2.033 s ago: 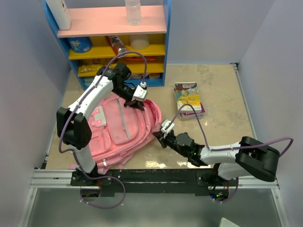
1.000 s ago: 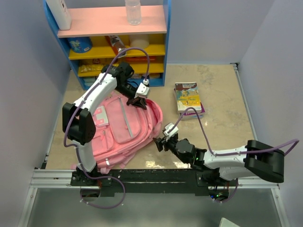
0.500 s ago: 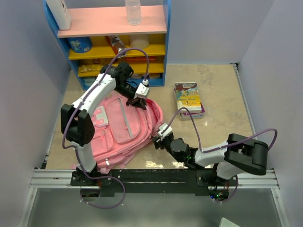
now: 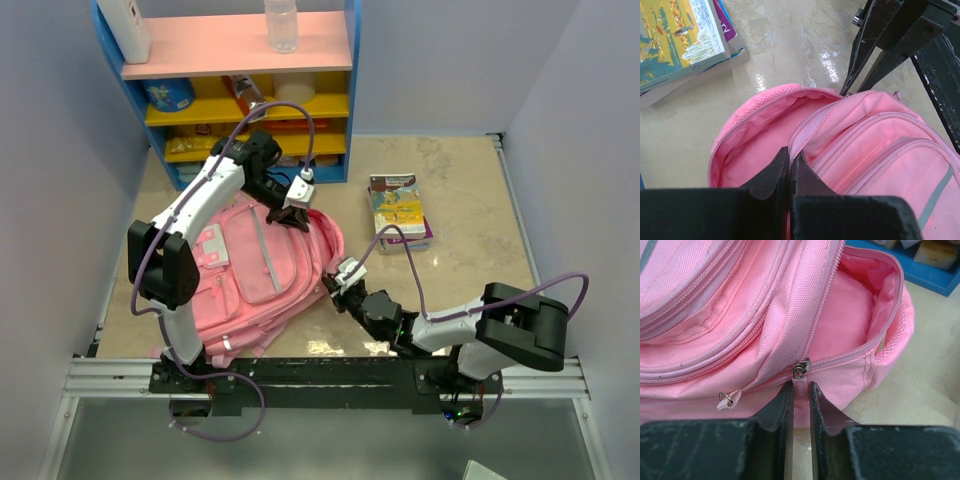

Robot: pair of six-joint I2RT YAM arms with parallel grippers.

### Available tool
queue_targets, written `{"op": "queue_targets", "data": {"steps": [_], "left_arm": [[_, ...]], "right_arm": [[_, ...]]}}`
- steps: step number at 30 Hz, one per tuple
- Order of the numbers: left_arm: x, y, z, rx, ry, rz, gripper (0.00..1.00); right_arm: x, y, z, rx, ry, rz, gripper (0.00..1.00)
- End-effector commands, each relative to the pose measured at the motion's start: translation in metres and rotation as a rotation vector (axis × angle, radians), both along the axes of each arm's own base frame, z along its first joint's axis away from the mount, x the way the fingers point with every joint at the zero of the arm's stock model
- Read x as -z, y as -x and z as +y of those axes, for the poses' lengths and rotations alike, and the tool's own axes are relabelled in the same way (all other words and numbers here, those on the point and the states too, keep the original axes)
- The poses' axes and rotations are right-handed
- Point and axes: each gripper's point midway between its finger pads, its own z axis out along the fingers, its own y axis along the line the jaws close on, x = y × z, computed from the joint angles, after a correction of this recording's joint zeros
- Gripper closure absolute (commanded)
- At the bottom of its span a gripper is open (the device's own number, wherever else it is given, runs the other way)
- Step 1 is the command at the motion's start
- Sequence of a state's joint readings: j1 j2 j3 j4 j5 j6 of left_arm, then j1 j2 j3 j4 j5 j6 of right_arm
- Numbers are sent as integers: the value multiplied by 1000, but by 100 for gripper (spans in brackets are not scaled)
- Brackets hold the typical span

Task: Pack the student bag
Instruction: Unzip the student bag at the center of the board.

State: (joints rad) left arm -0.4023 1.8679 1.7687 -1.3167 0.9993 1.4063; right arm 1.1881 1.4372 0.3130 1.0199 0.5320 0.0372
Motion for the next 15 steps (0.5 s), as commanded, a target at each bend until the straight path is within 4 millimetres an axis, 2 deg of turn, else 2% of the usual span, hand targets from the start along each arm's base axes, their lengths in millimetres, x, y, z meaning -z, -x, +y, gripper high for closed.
{"op": "queue_targets", "data": {"steps": [1, 4, 10, 15], "left_arm": [[-41, 16, -13, 36, 139, -25, 100], [-39, 13, -15, 38, 145, -19, 100], [-39, -2, -27, 31, 170, 21, 100], [-48, -22, -39, -32, 201, 9, 100]], "right_arm": [[-25, -3, 6, 3, -87, -28, 92], [-22, 1, 6, -16, -82, -4, 100], [-9, 19, 15, -91, -108, 75, 100], [-4, 36, 29, -152, -96, 99, 100]]}}
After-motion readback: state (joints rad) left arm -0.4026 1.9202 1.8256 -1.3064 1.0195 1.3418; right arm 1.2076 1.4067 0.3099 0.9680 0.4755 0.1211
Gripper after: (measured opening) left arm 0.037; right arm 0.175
